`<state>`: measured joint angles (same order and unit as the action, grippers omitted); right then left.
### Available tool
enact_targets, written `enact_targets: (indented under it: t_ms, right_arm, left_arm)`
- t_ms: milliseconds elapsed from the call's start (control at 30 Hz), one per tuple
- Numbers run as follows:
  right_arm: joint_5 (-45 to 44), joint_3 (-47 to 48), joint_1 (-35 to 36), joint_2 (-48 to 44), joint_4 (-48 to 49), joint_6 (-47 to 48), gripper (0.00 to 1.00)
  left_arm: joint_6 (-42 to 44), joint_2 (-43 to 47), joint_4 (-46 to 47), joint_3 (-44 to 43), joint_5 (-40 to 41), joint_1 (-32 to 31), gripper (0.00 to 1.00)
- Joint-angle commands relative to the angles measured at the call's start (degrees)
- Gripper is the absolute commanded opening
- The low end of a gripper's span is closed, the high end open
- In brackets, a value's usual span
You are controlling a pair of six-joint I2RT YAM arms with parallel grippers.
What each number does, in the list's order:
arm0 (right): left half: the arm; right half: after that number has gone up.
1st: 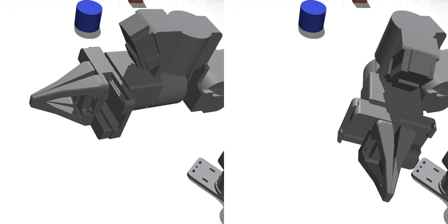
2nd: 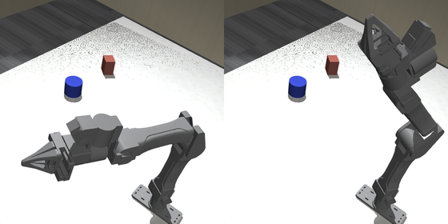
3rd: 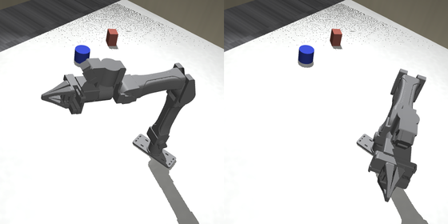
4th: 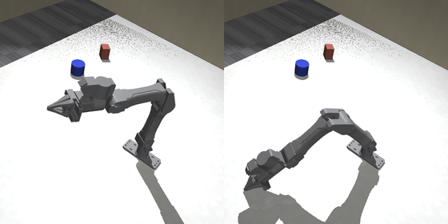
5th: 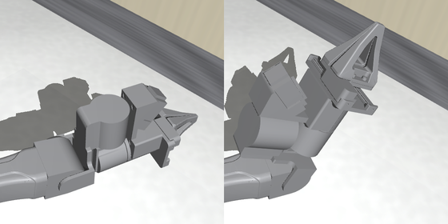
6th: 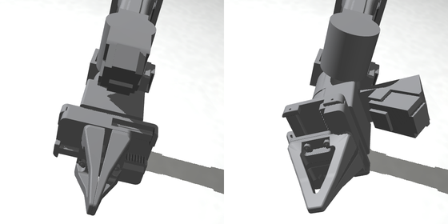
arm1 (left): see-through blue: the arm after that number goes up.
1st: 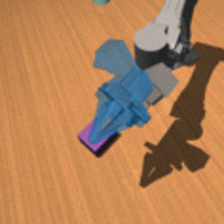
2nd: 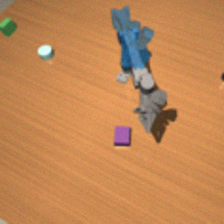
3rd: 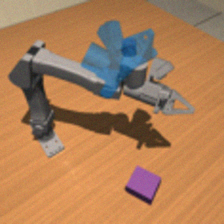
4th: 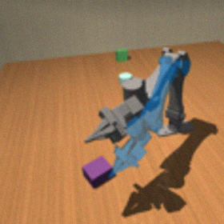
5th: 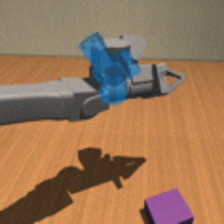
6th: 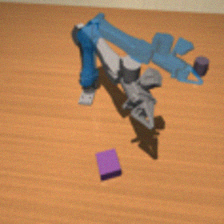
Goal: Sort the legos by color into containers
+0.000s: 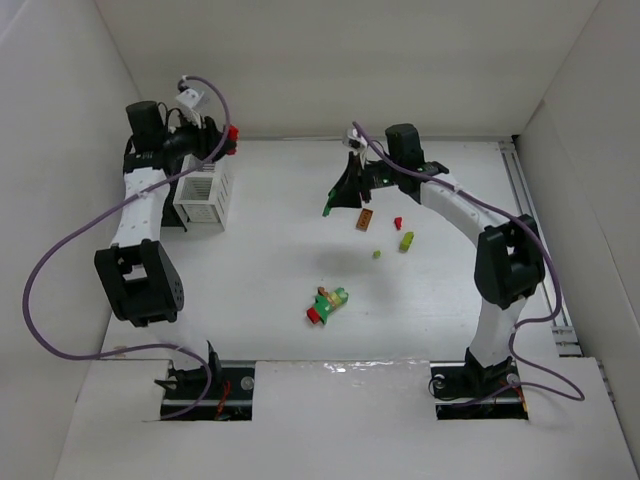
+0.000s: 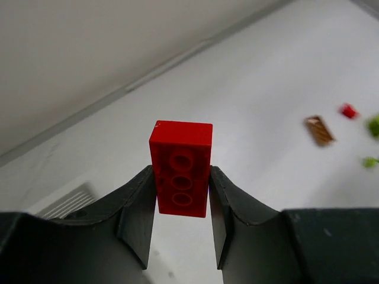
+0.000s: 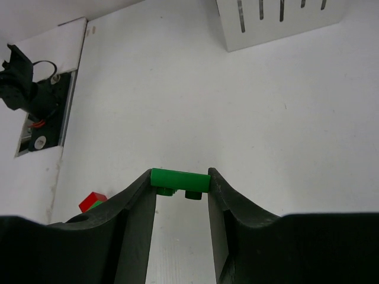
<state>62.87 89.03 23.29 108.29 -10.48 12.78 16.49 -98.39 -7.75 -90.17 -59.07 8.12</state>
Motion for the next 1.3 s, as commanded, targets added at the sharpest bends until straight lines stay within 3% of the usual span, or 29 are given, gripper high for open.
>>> enact_targets:
  t_ms: [0,100,300,867,1100,1267]
  right_arm:
    - [-2.4,-0.8,0.2,-2.6,-1.6,2.7,0.00]
    - [-2.9,-1.3,0.2,-3.8,-2.2,3.3,0.00]
    - [-3.5,-3.7,0.2,-5.6,-2.7,3.8,0.00]
    - [-4.0,-1.4,0.2,-3.9,-2.7,3.8,0.00]
    - [-5.7,1.3,0.2,-2.7,0.9,-2.6,0.00]
    - [-6.3,2.5,0.2,-1.5,2.7,-5.0,0.00]
  left_arm:
    - [-6.3,4.0,9.0,-1.0,22.5,1.5,0.00]
    - [-7.6,6.3,14.2,1.3,36.1,2.0,0.00]
    - [-8.9,3.1,13.7,1.0,50.5,4.2,0.00]
    - [-10.2,-4.8,9.8,-3.2,54.7,7.7,0.00]
    - [-10.2,-6.4,9.8,-2.6,56.7,8.2,0.00]
    - [-10.2,-7.8,9.8,-2.6,57.8,8.2,0.08]
